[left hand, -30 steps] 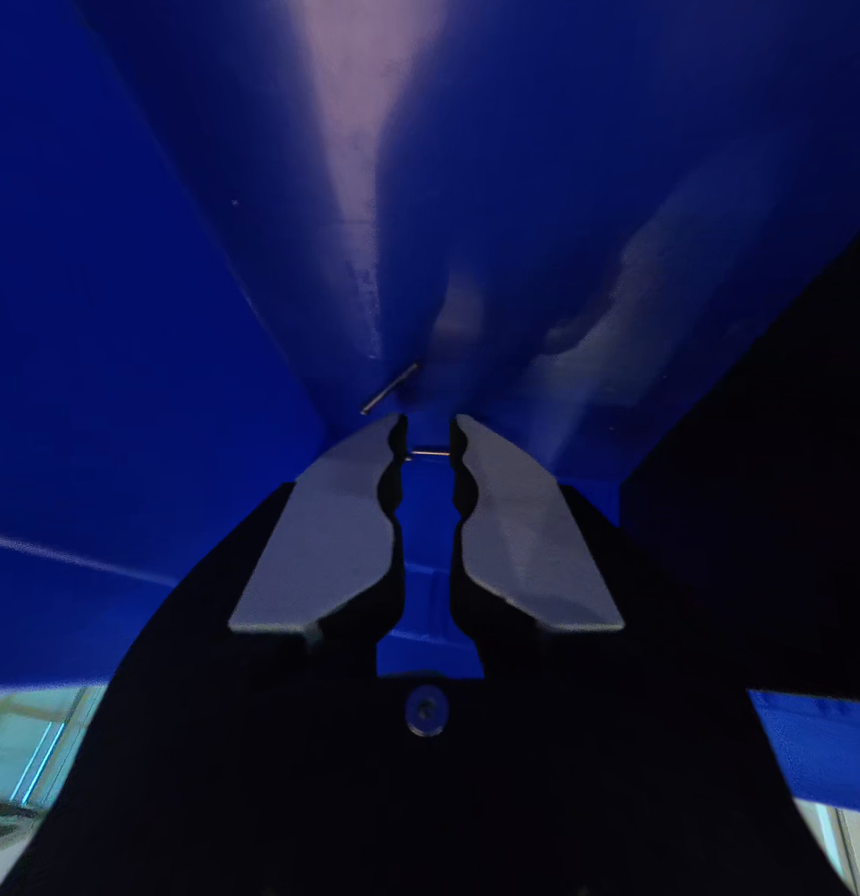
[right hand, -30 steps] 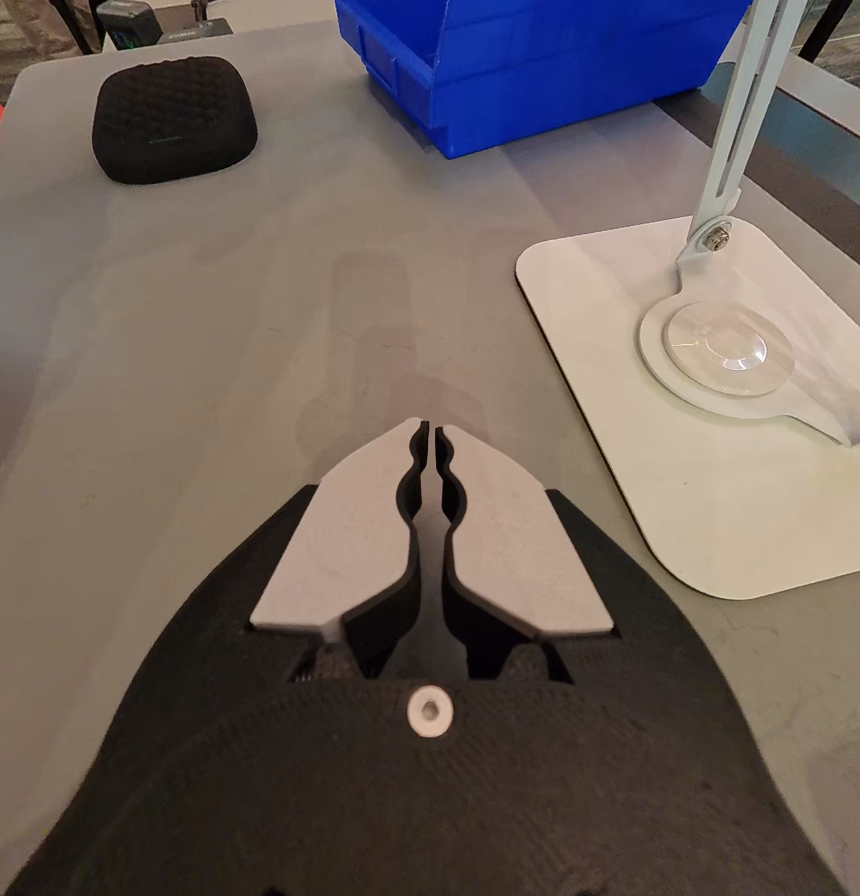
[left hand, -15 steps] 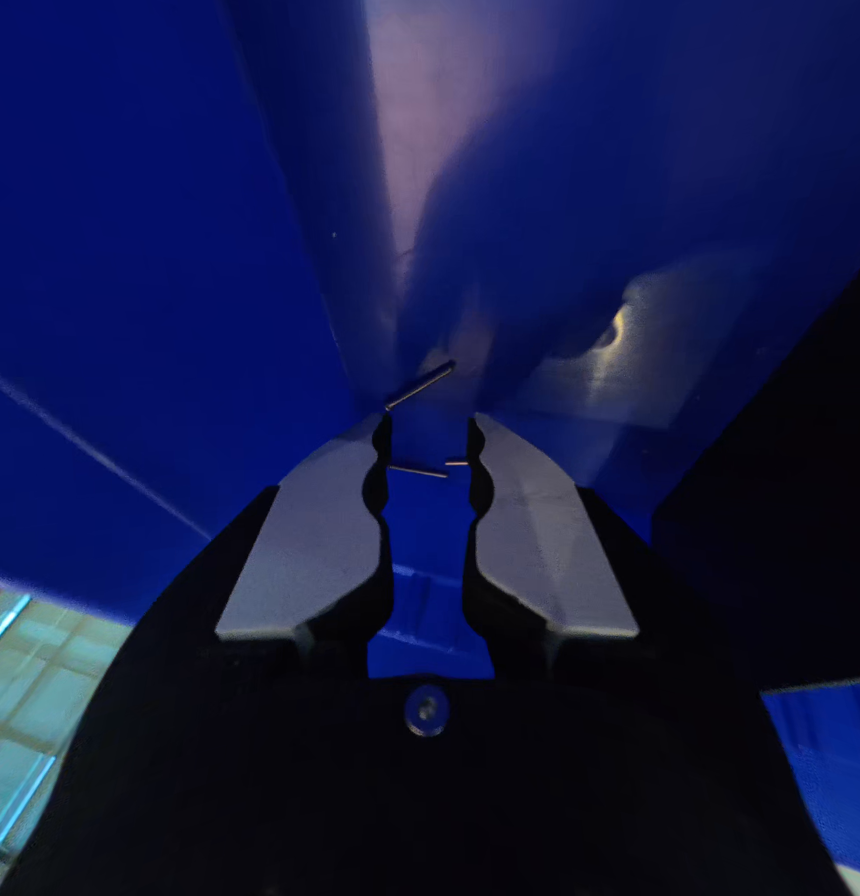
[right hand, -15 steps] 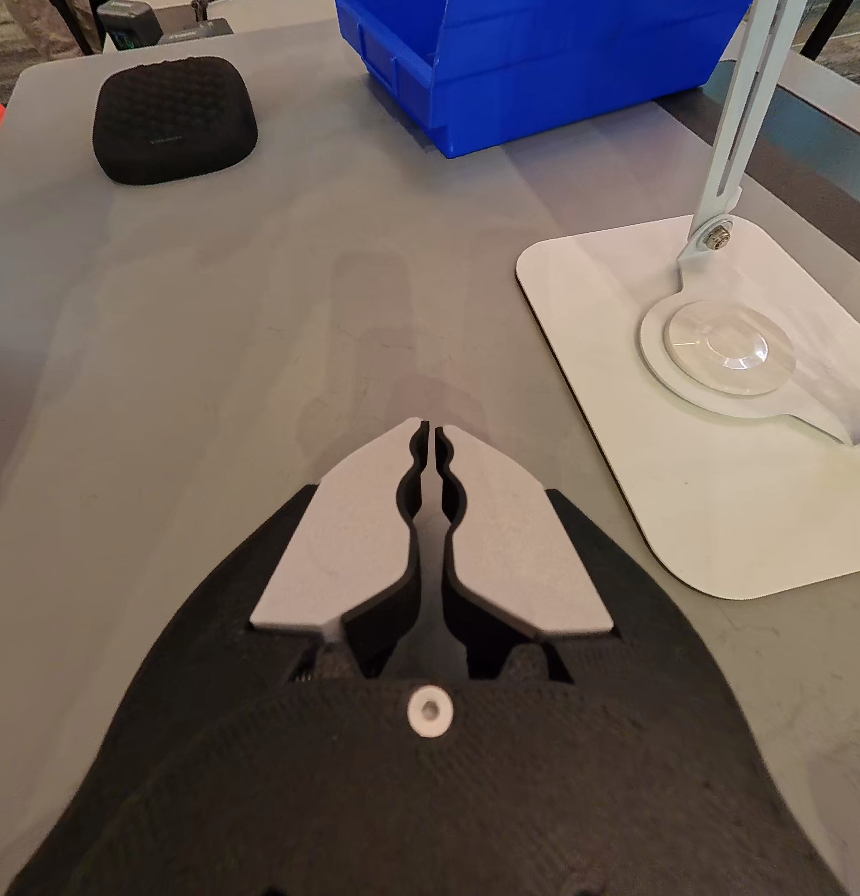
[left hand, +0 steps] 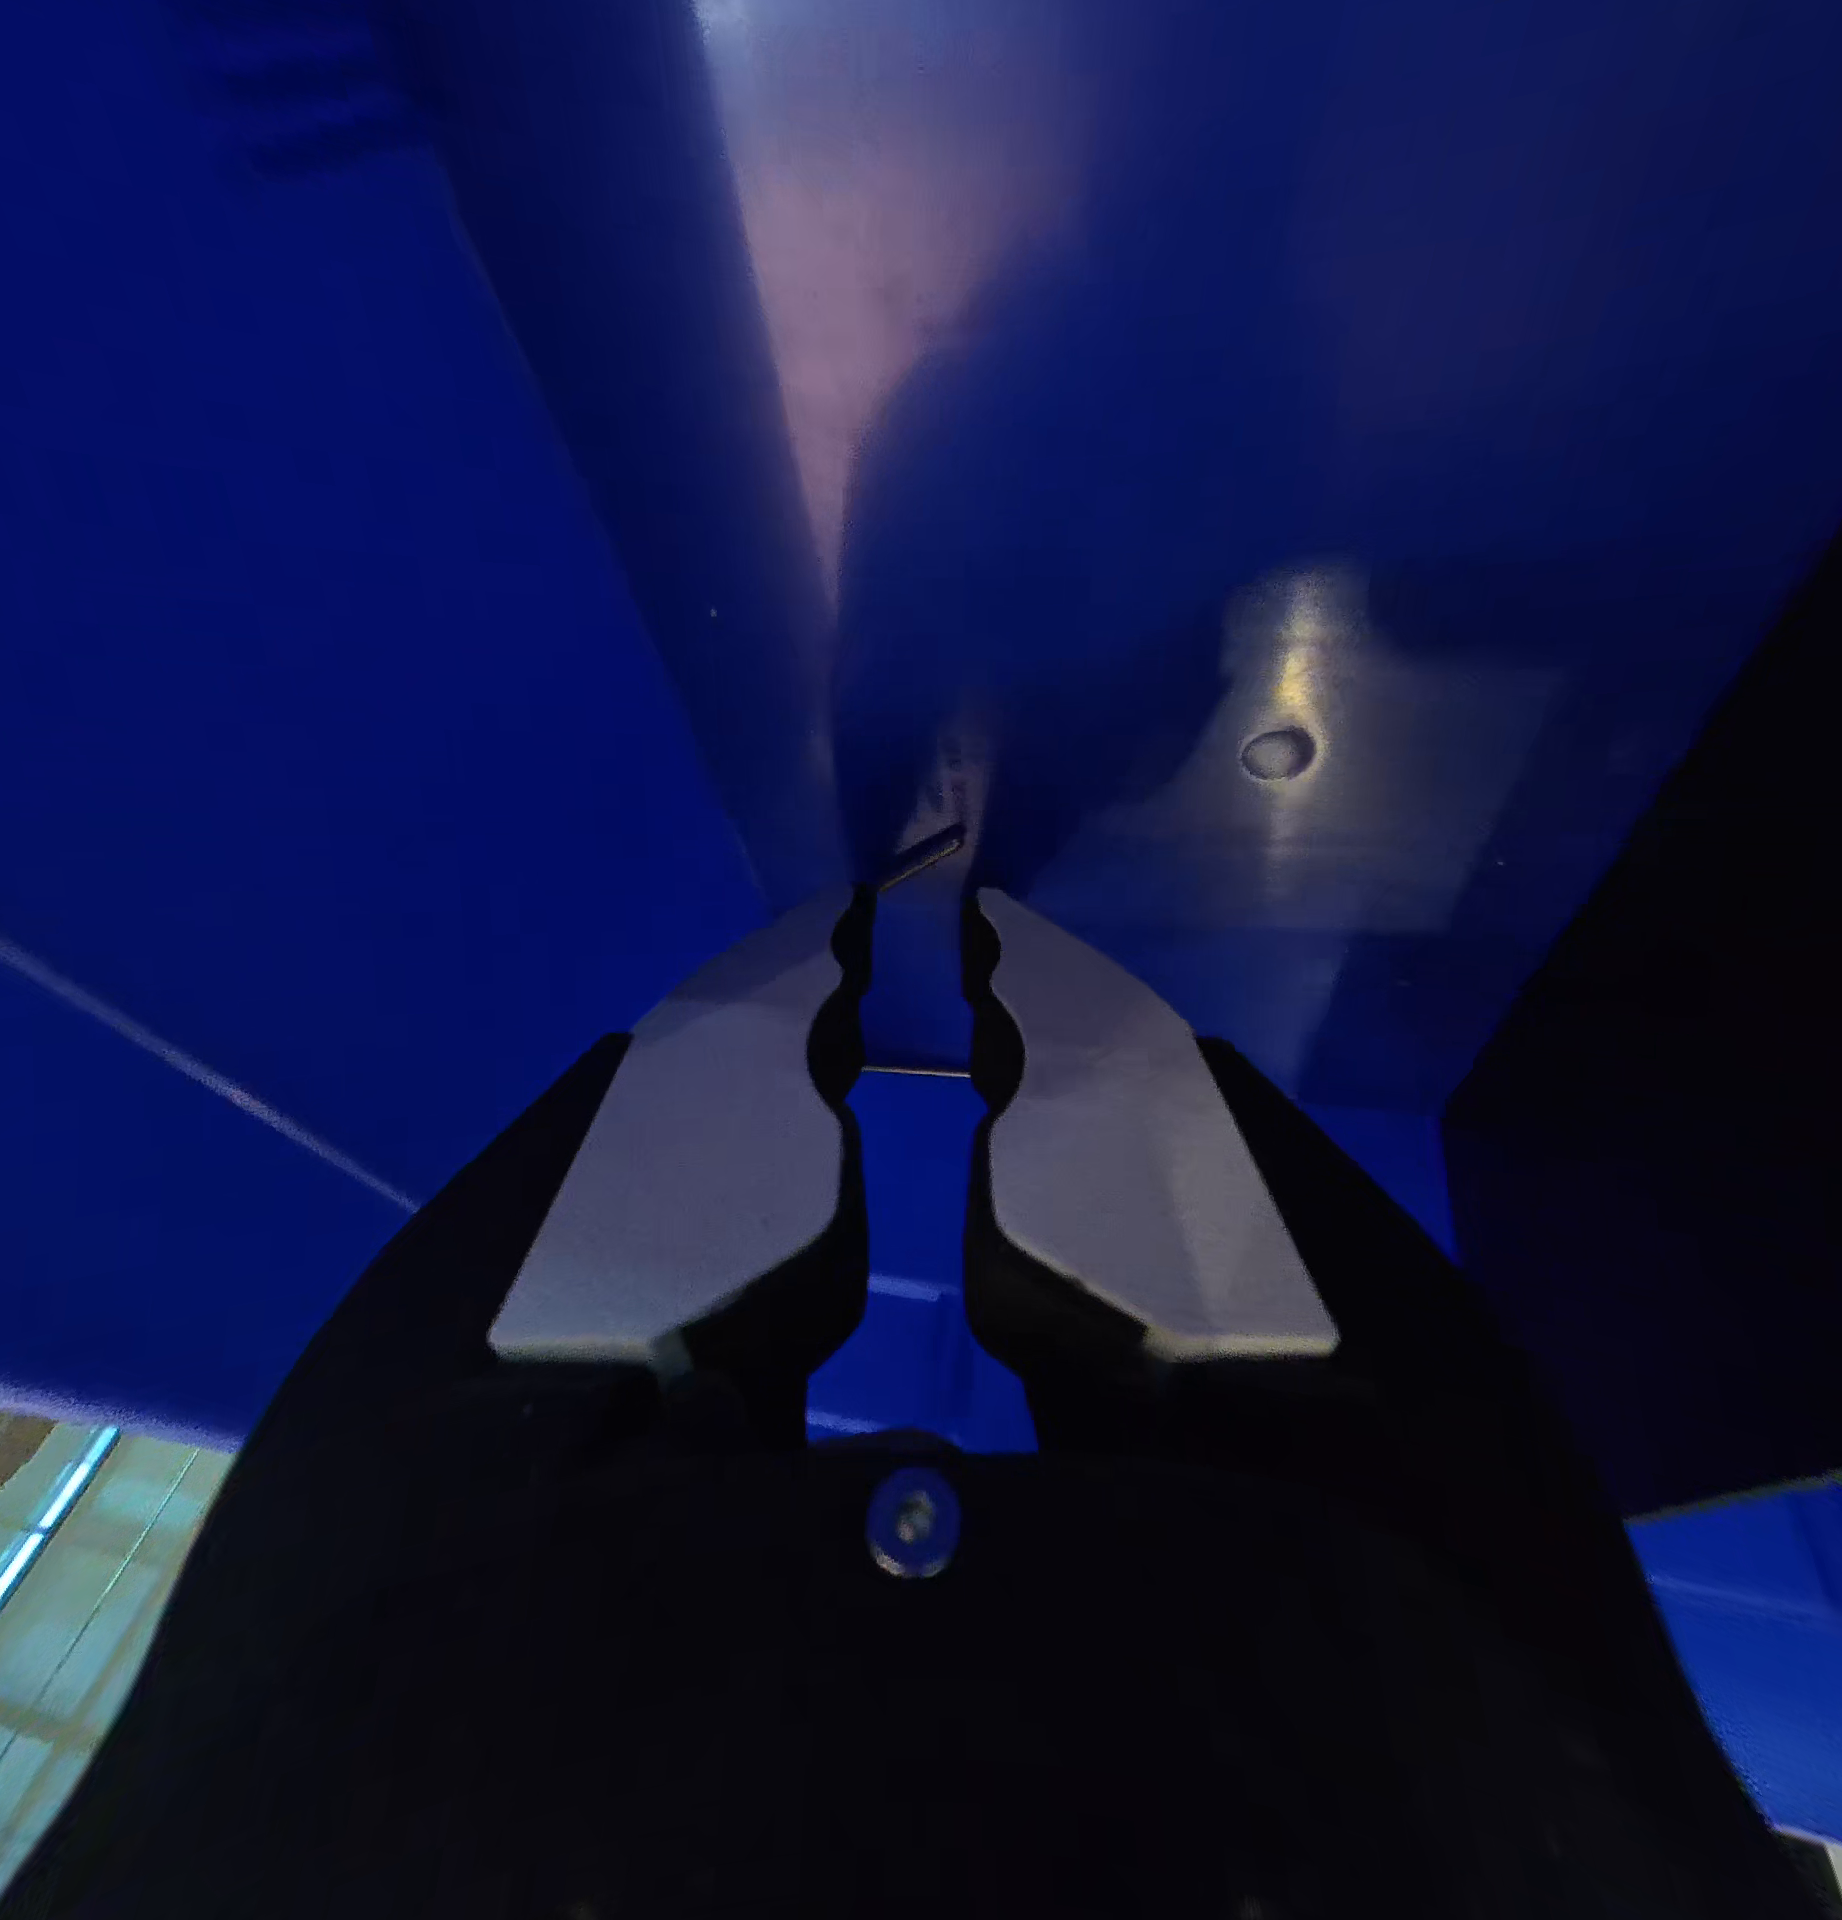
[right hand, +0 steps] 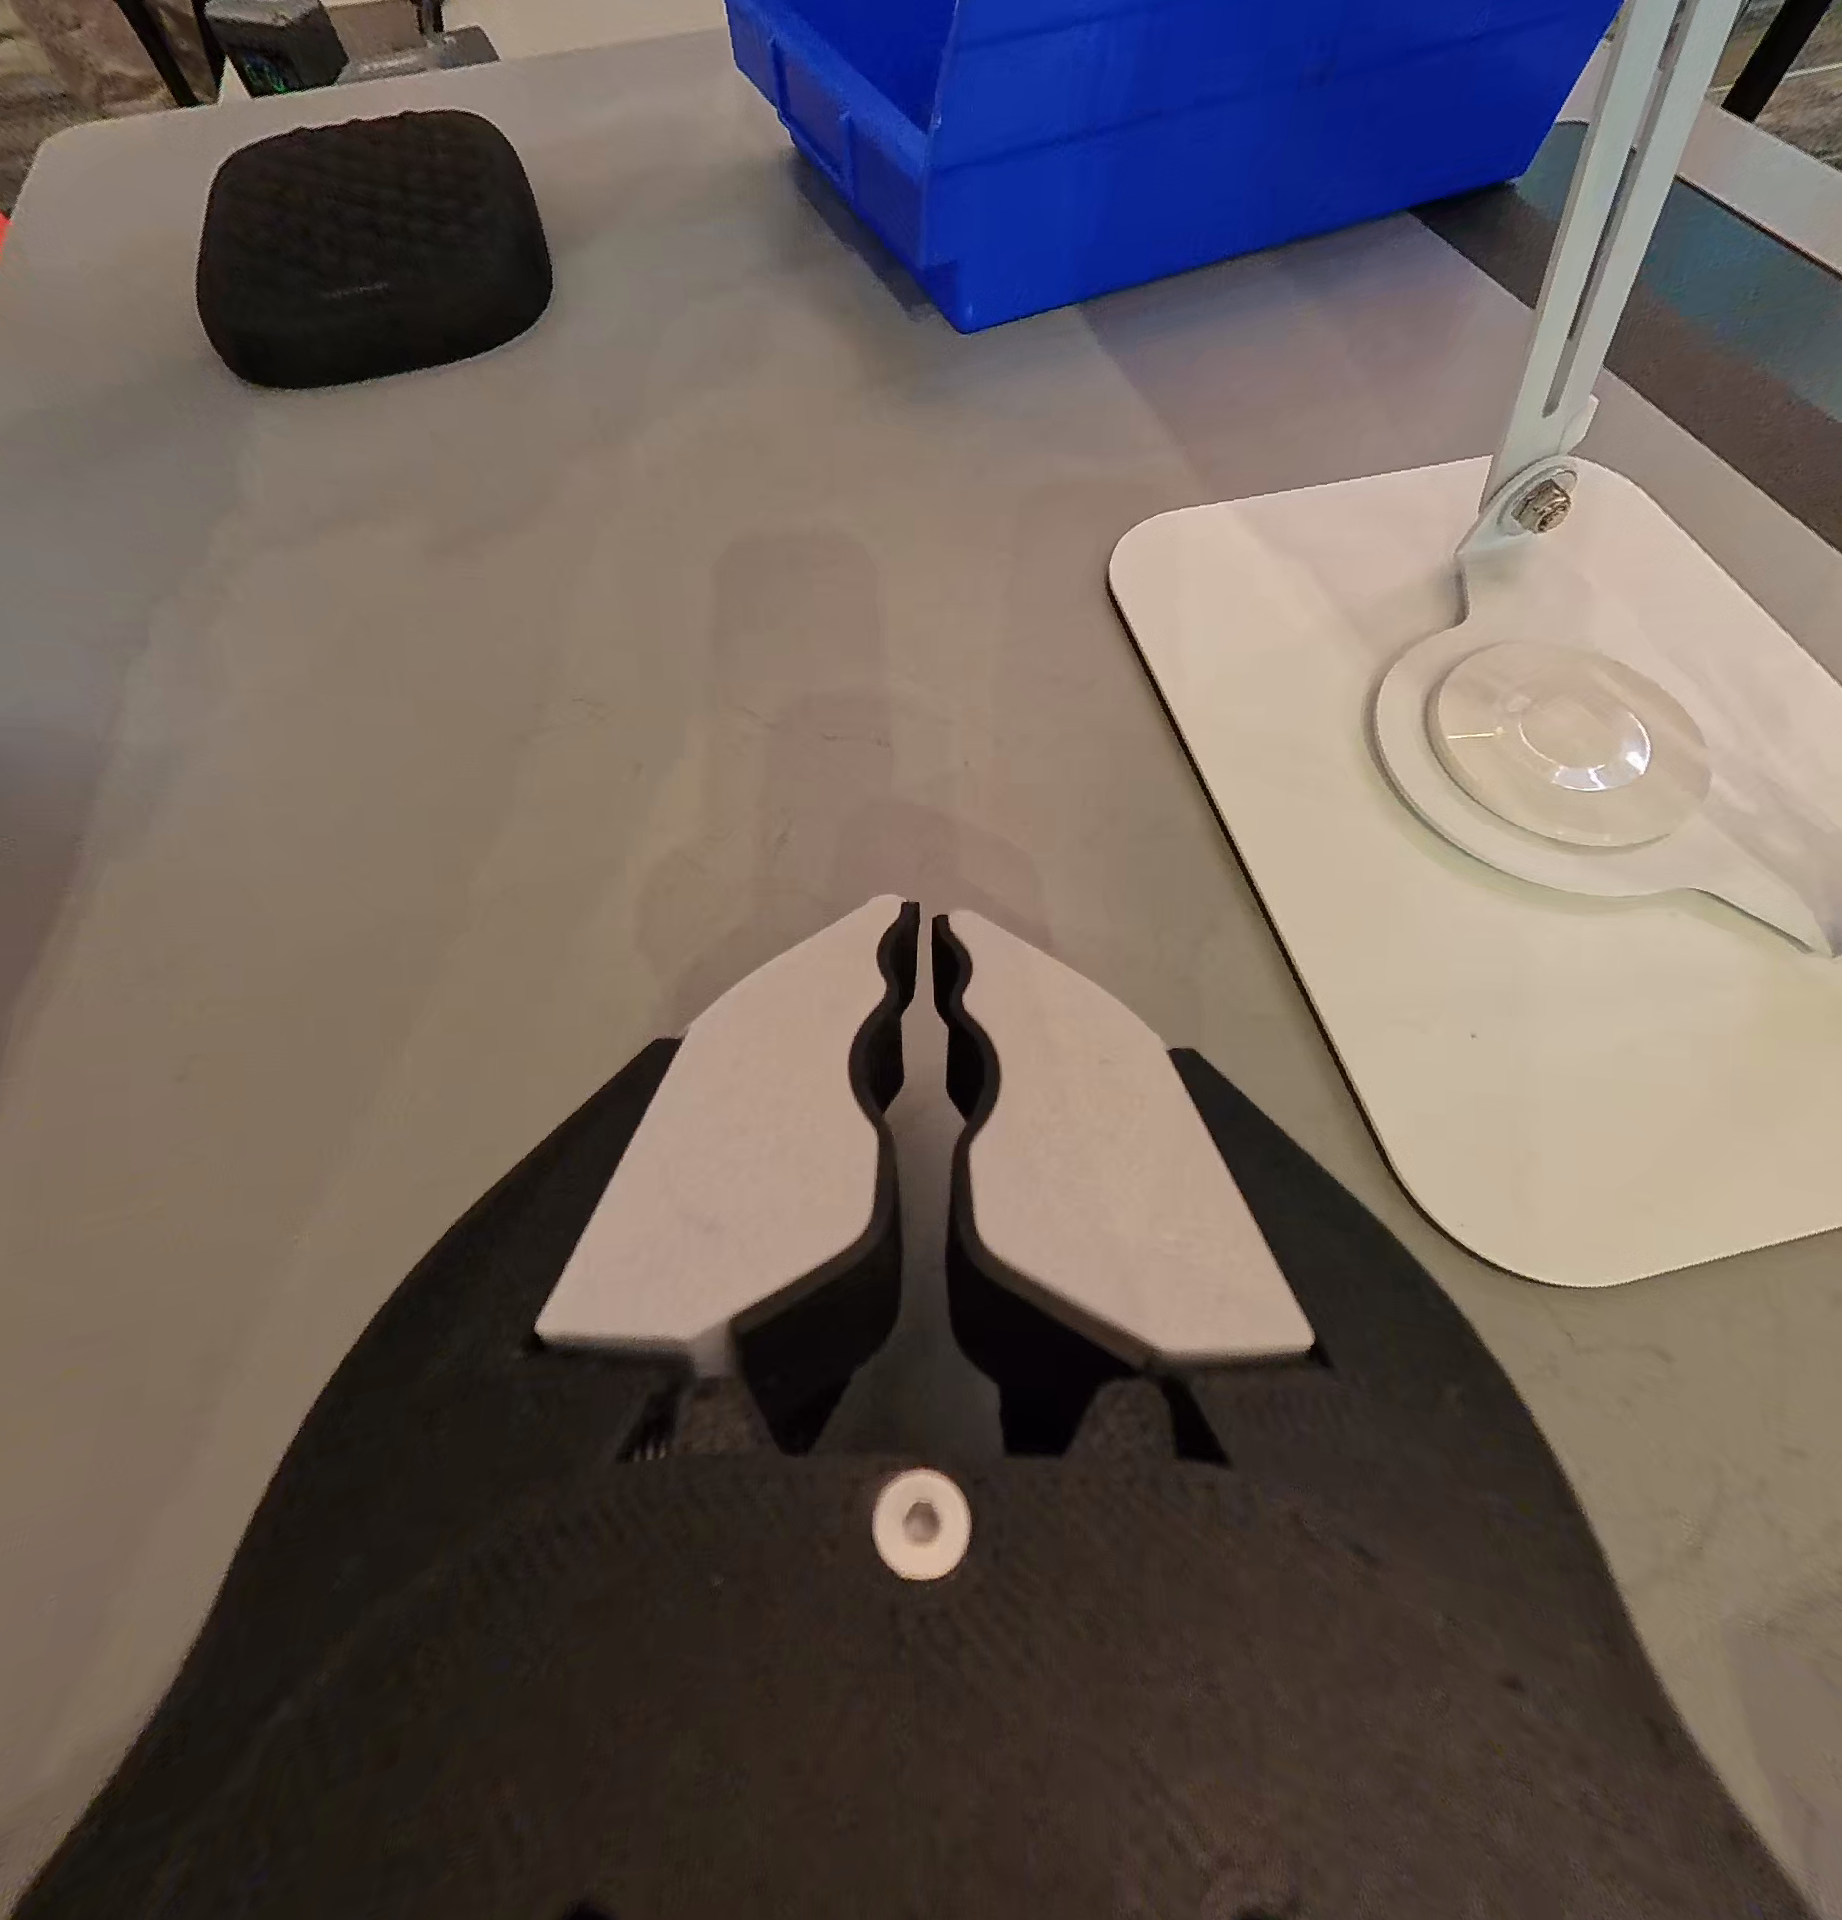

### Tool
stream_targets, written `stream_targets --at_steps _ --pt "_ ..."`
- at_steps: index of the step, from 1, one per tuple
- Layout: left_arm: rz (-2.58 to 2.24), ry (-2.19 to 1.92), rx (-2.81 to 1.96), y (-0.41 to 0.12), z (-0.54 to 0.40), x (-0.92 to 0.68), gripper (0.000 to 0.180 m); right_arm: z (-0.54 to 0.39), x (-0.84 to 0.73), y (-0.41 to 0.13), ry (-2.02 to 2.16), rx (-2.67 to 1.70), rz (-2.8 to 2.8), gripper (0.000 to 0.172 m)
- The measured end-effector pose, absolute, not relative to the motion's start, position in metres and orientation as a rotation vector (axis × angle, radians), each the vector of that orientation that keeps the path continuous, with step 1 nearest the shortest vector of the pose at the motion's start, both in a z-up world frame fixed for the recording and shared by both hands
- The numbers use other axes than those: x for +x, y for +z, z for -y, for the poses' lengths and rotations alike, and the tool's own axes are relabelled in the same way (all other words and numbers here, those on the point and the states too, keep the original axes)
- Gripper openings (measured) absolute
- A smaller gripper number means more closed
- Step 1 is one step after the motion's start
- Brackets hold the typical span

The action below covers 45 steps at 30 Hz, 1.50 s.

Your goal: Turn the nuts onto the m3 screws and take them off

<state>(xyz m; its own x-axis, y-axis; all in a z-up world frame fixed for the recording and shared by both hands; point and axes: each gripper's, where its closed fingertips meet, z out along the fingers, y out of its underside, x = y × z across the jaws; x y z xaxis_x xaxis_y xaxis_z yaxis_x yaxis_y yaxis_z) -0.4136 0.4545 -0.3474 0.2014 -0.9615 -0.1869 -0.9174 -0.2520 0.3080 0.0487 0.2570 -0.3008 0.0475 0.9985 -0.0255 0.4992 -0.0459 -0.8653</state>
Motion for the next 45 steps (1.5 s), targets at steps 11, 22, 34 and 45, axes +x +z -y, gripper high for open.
stream_targets --at_steps 11,22,34,45 --pt "1.855 -0.514 2.301 -0.348 -0.455 -0.416 0.009 -0.257 0.049 -0.301 0.916 -1.634 1.532 0.003" --pt "1.814 -0.572 2.366 -0.347 -0.457 -0.417 0.0 -0.256 0.049 -0.3 0.915 -1.634 1.532 0.003" --pt "1.79 -0.608 2.466 -0.338 -0.459 -0.418 0.0 -0.256 0.049 -0.301 0.913 -1.635 1.535 0.003" --pt "1.965 -0.674 2.275 -0.346 -0.466 -0.418 0.015 -0.256 0.05 -0.3 0.915 -1.636 1.533 0.003"
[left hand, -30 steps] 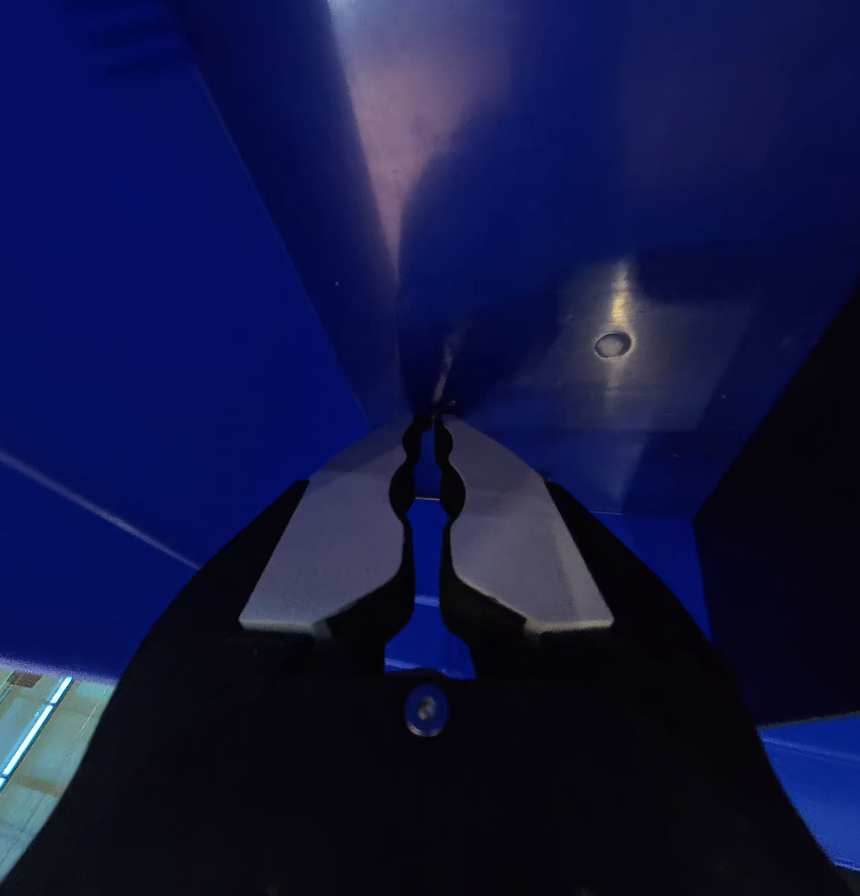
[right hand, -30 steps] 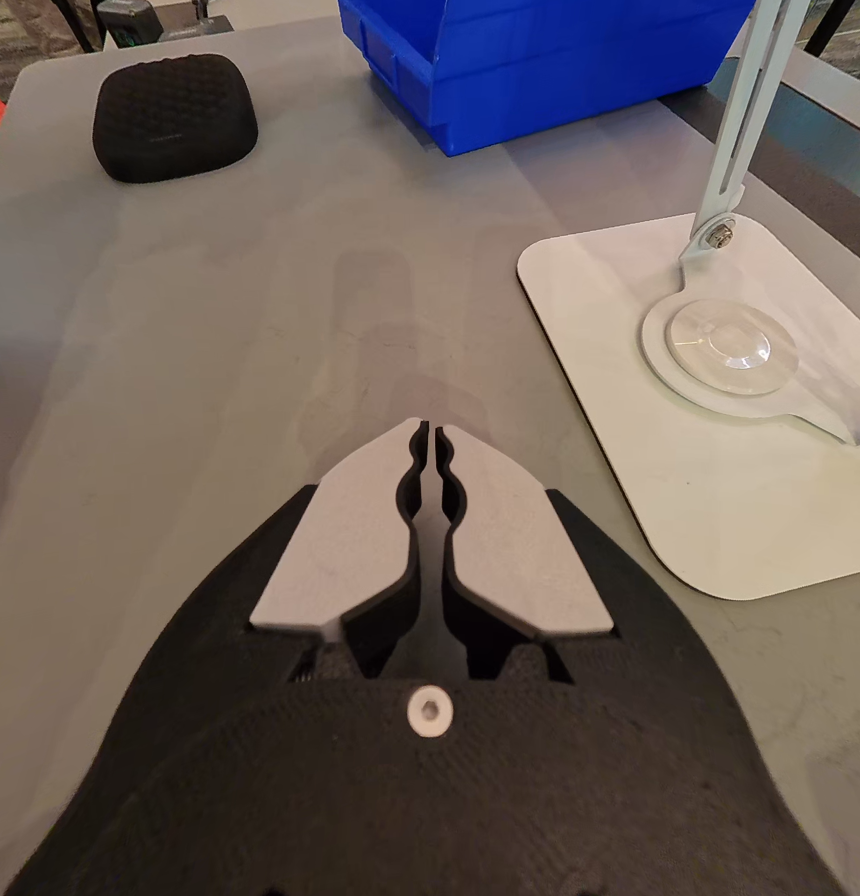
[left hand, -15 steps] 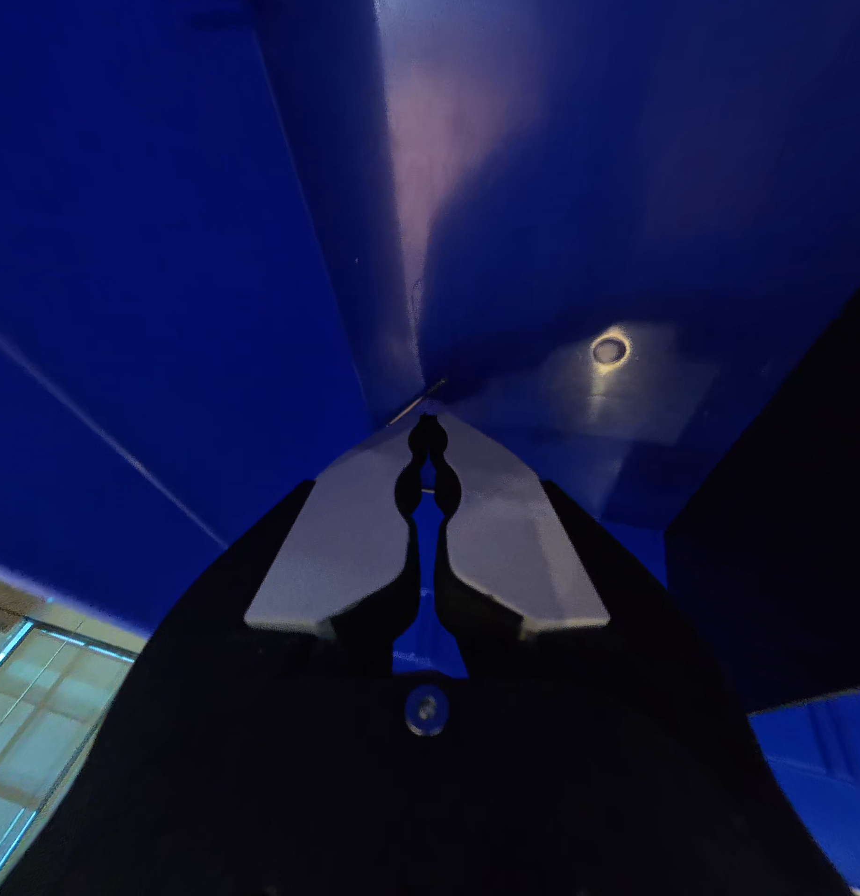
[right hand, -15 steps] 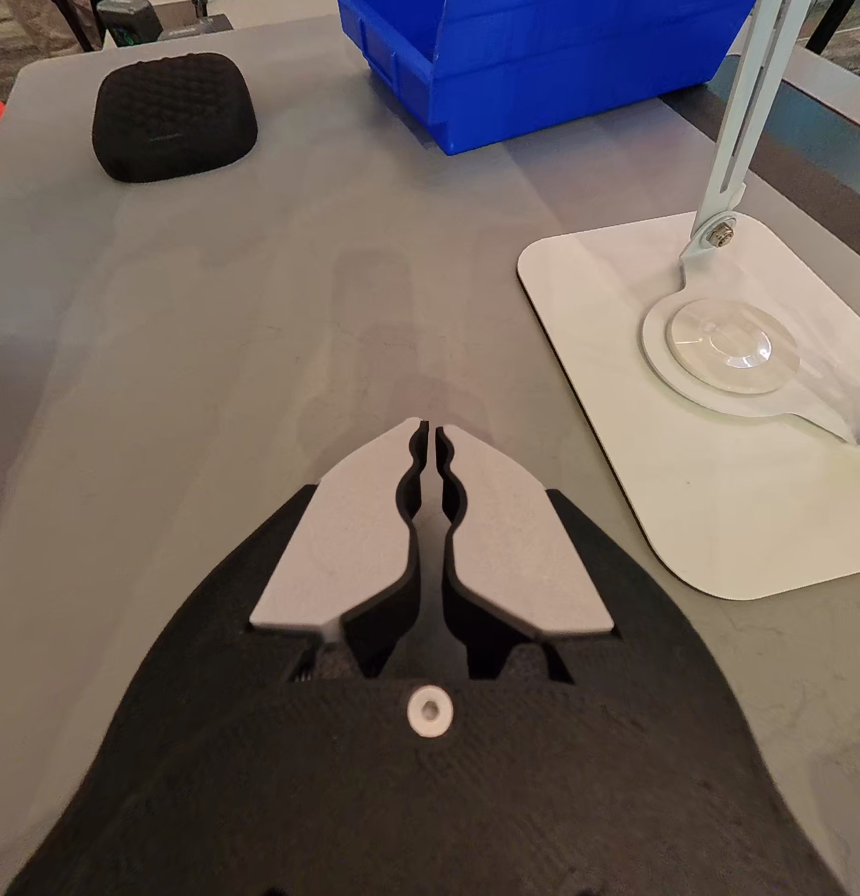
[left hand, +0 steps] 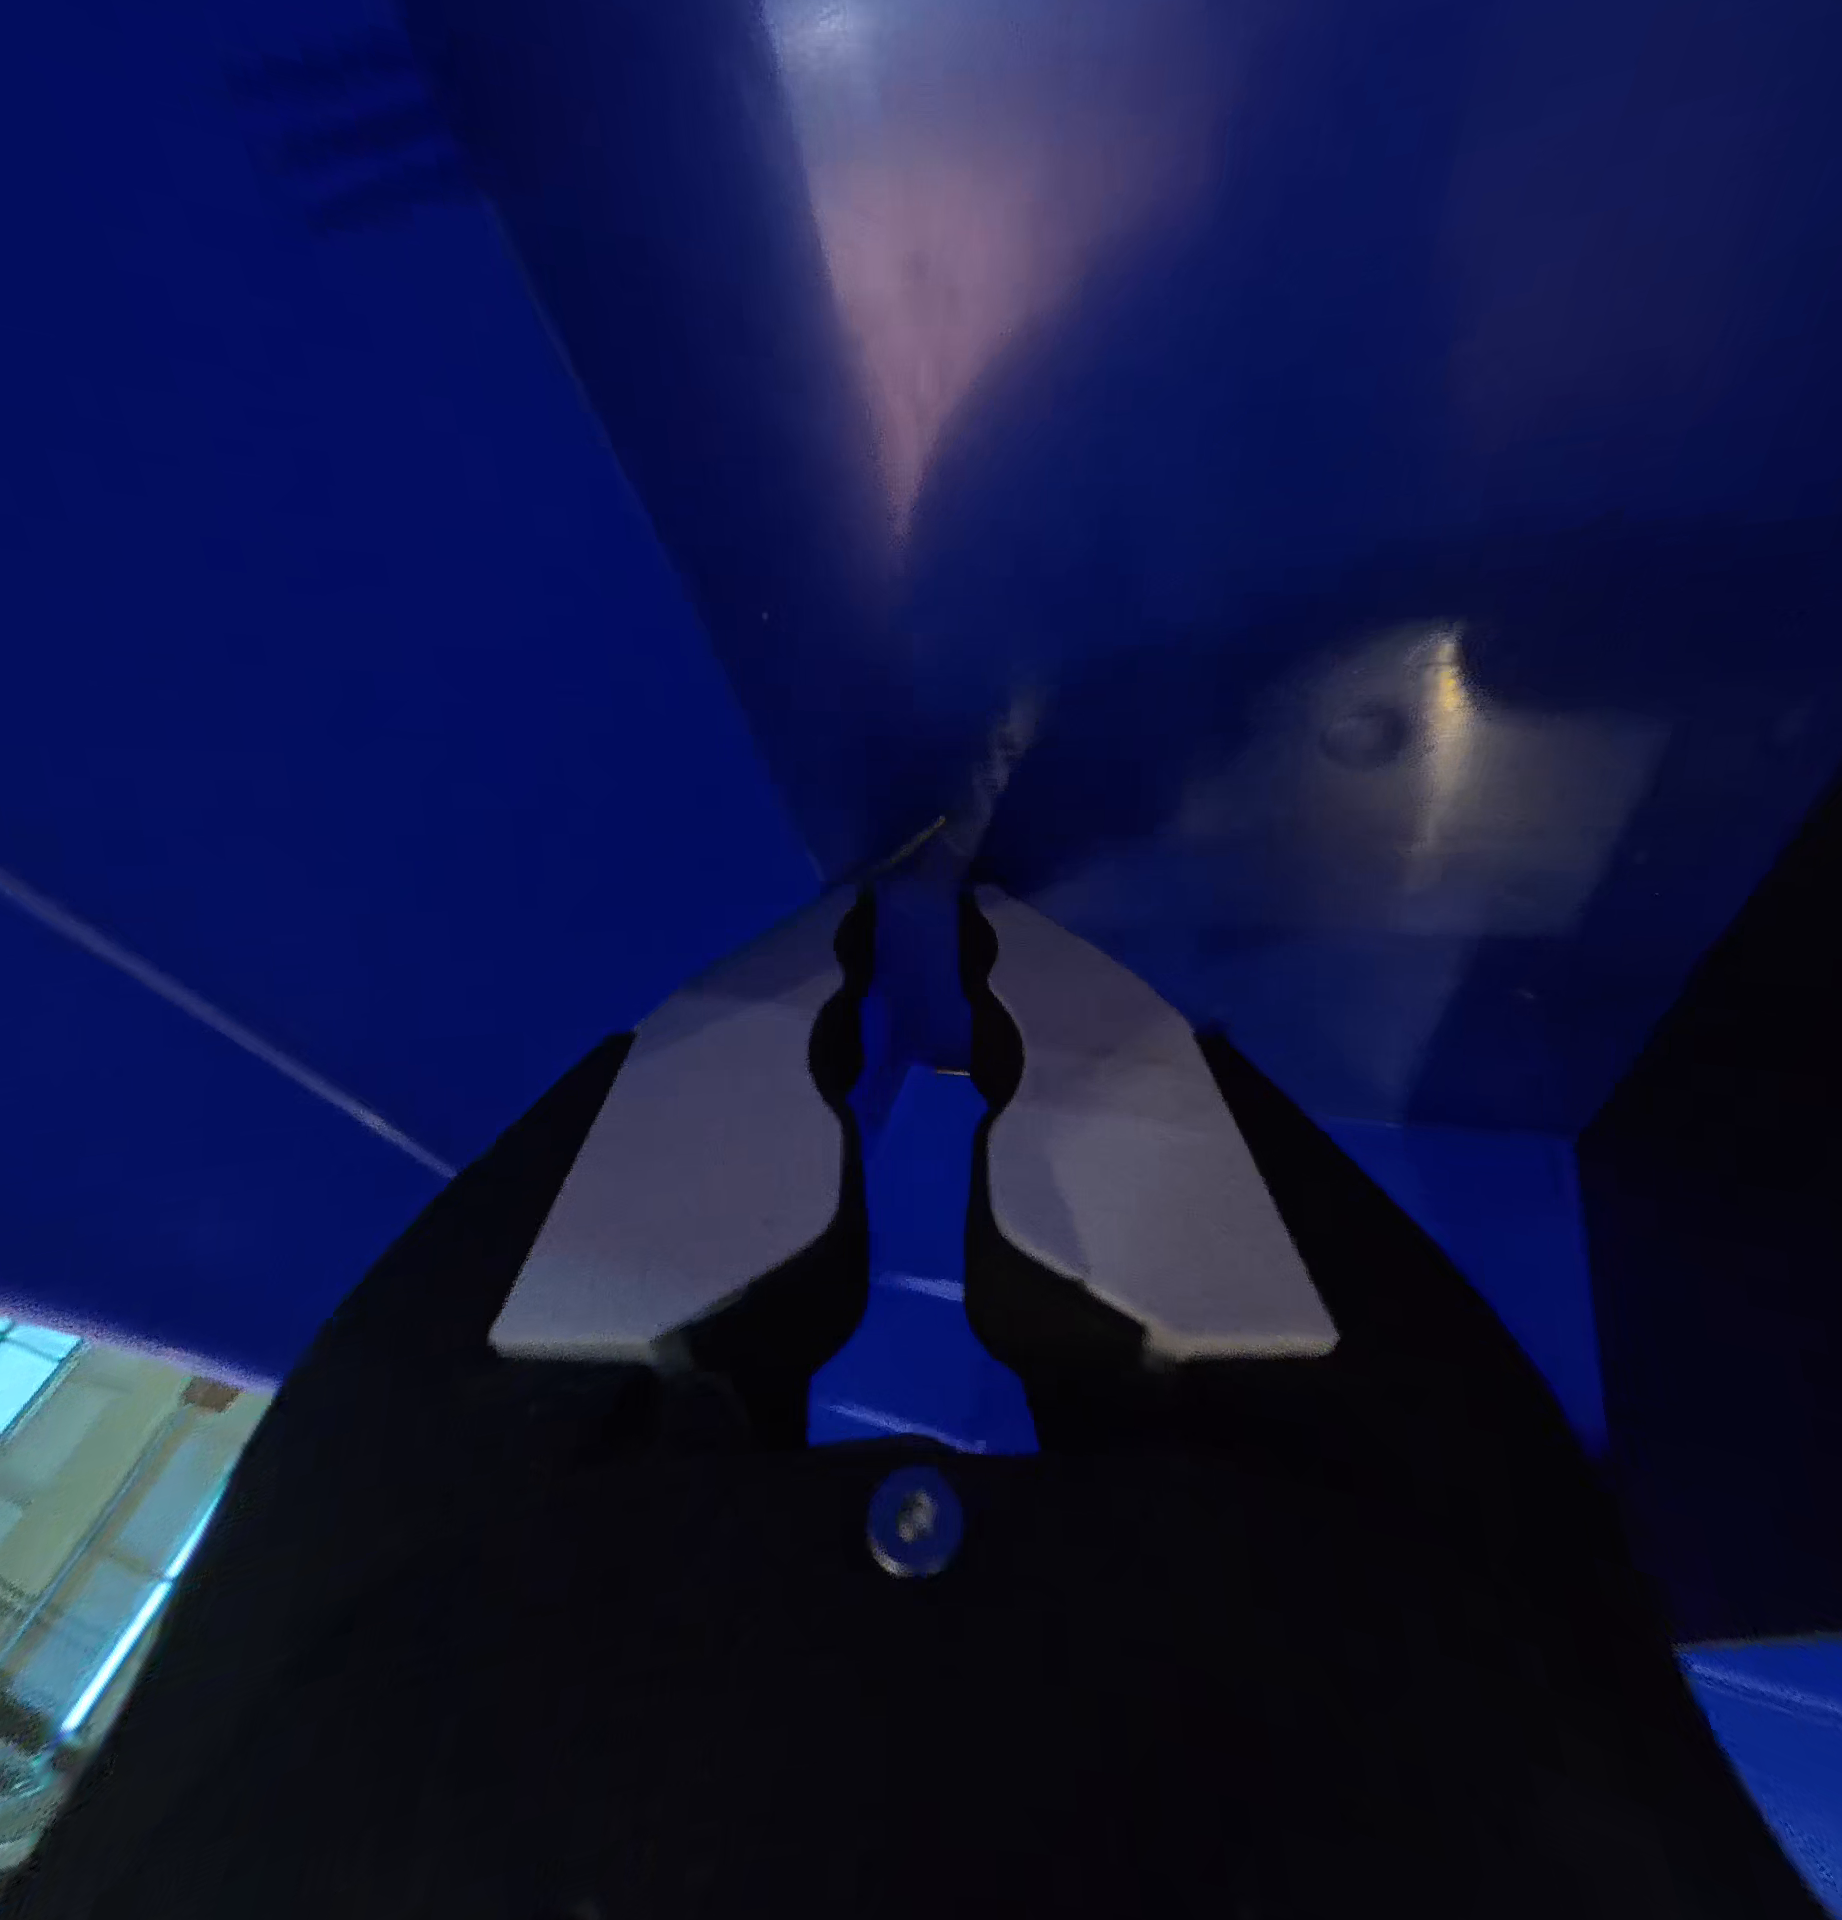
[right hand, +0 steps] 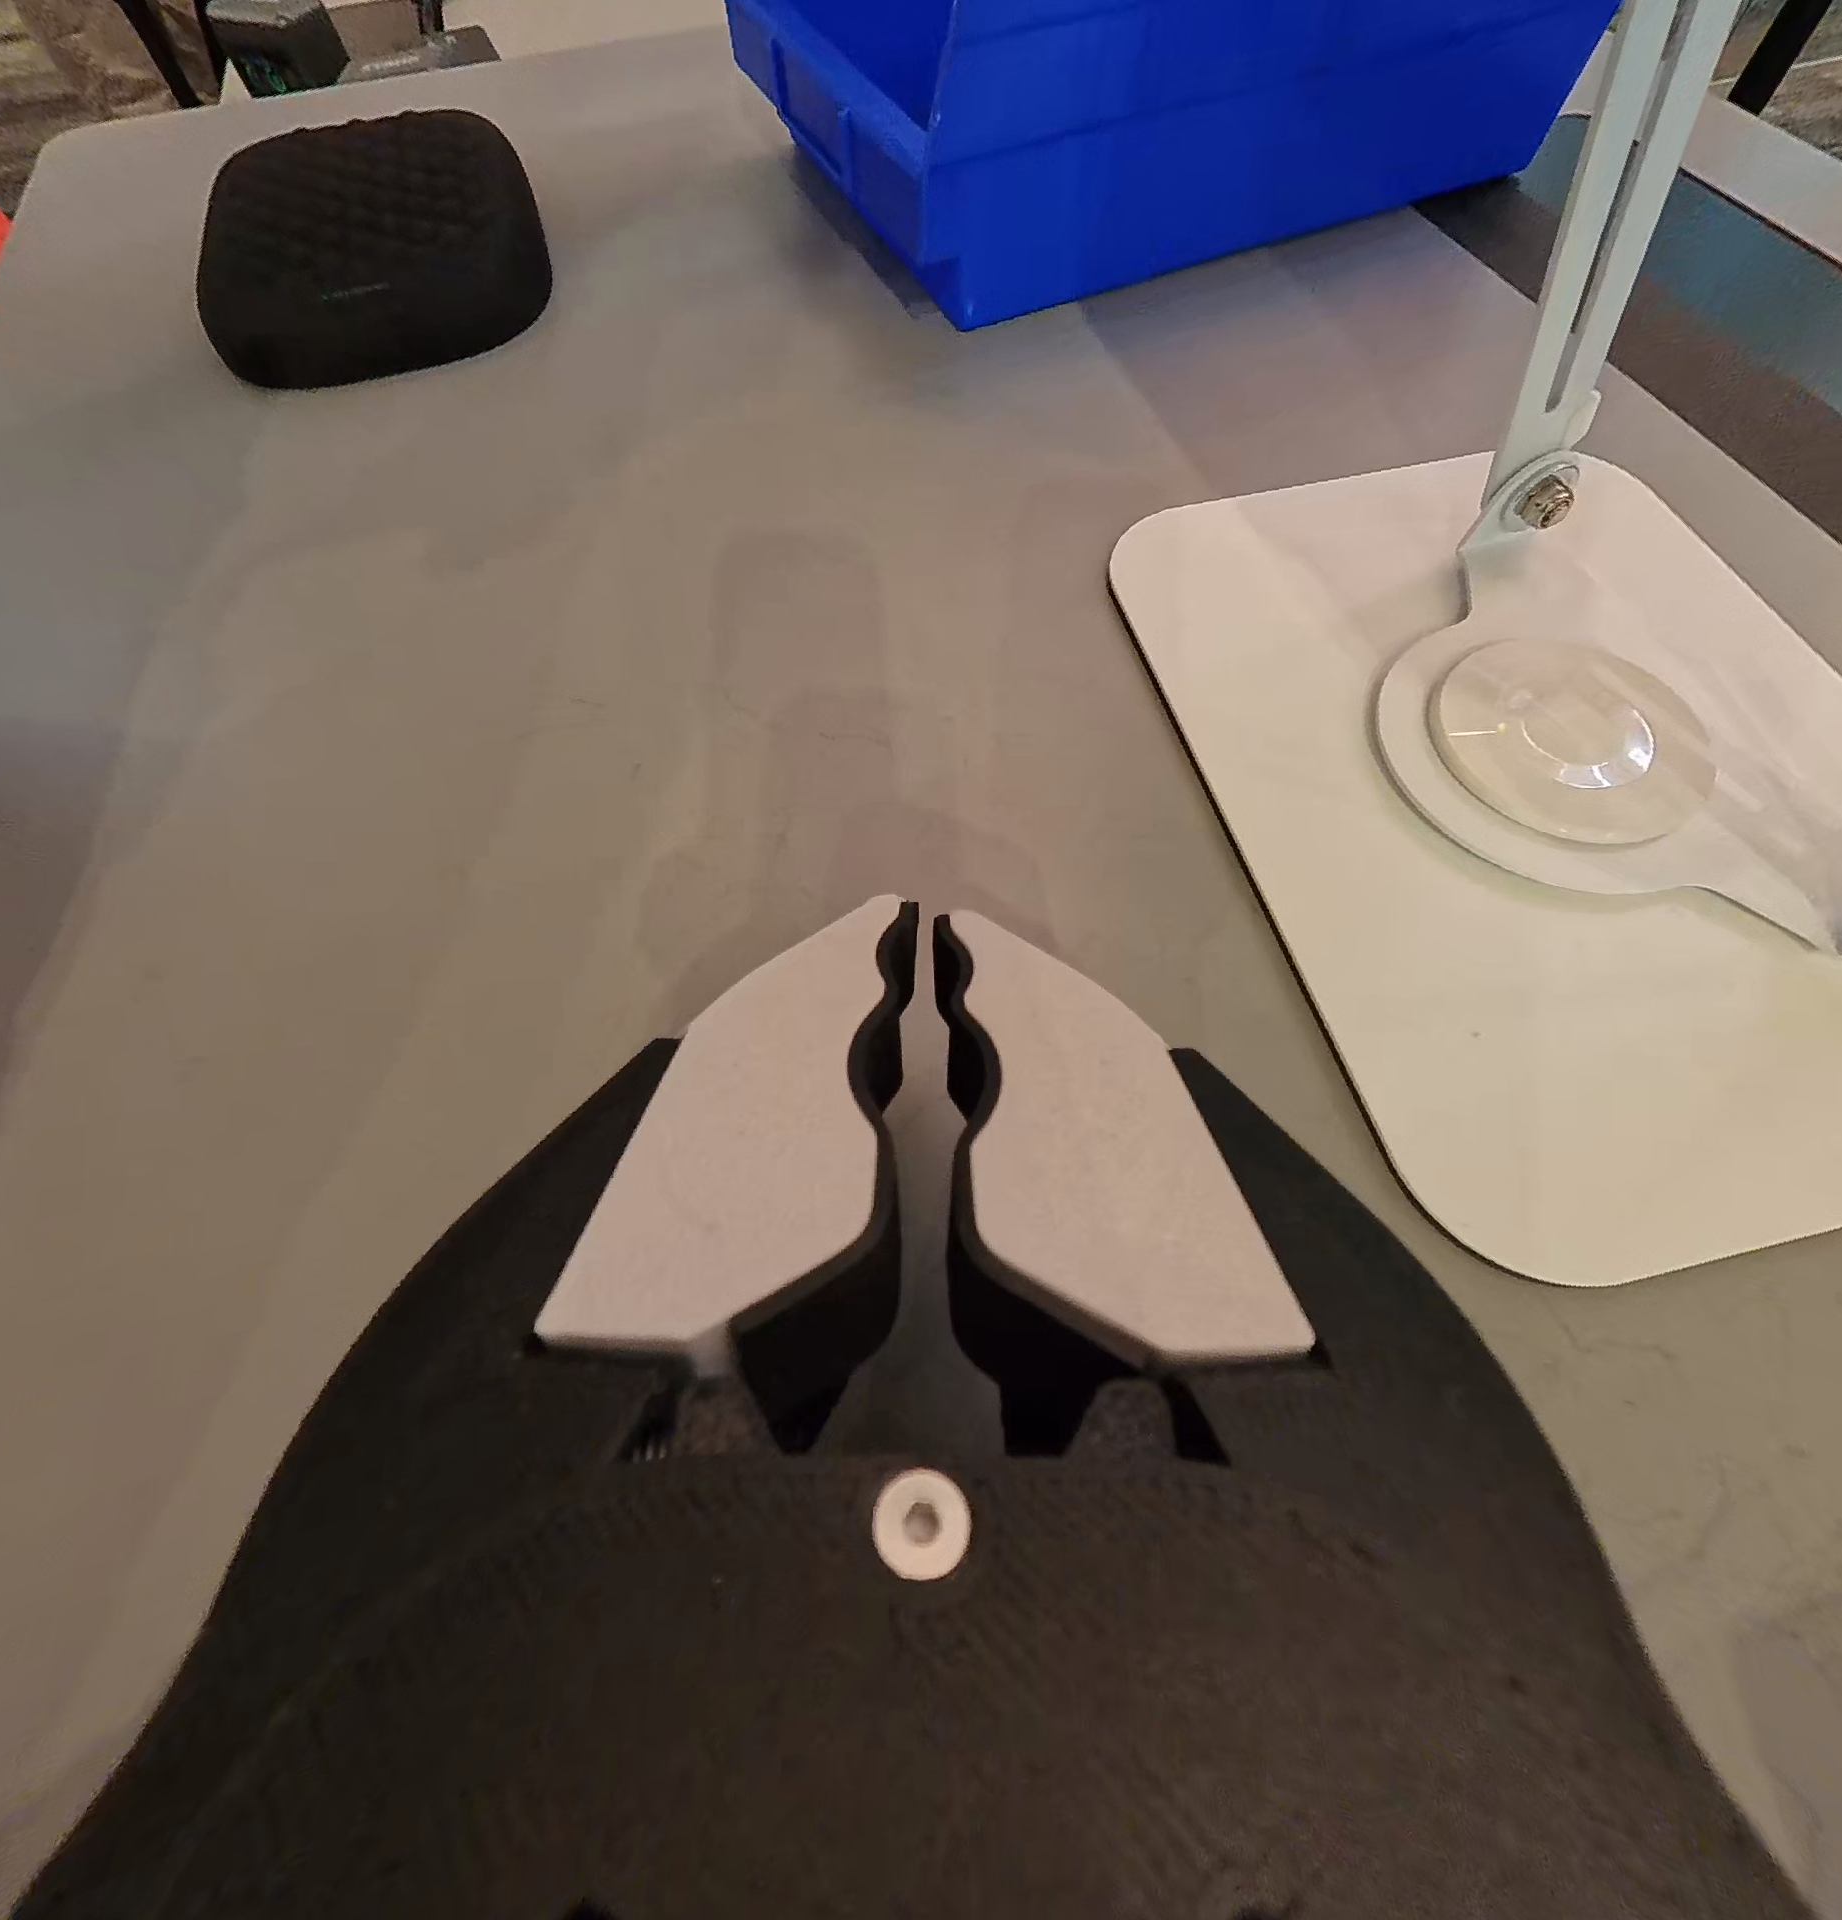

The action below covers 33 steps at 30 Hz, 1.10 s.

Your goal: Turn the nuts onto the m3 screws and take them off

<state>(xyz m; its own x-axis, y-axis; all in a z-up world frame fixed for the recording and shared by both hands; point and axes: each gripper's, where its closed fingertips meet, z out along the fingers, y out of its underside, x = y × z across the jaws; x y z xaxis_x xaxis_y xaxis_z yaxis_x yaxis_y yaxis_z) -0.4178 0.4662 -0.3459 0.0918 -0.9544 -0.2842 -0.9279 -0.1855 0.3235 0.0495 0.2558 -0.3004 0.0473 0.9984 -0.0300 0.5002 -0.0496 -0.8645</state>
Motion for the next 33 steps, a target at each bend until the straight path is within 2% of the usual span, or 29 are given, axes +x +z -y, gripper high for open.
stream_targets --at_steps 1,8,15,33 --pt "1.973 -0.697 2.276 -0.345 -0.469 -0.418 0.022 -0.256 0.05 -0.3 0.916 -1.636 1.533 0.003" --pt "2.003 -0.672 2.331 -0.343 -0.471 -0.41 0.028 -0.256 0.05 -0.301 0.916 -1.636 1.535 0.003" --pt "1.923 -0.53 2.317 -0.348 -0.461 -0.41 0.004 -0.256 0.05 -0.301 0.911 -1.634 1.537 0.003" --pt "1.802 -0.532 2.527 -0.344 -0.461 -0.411 0.0 -0.257 0.05 -0.301 0.916 -1.639 1.534 0.003"
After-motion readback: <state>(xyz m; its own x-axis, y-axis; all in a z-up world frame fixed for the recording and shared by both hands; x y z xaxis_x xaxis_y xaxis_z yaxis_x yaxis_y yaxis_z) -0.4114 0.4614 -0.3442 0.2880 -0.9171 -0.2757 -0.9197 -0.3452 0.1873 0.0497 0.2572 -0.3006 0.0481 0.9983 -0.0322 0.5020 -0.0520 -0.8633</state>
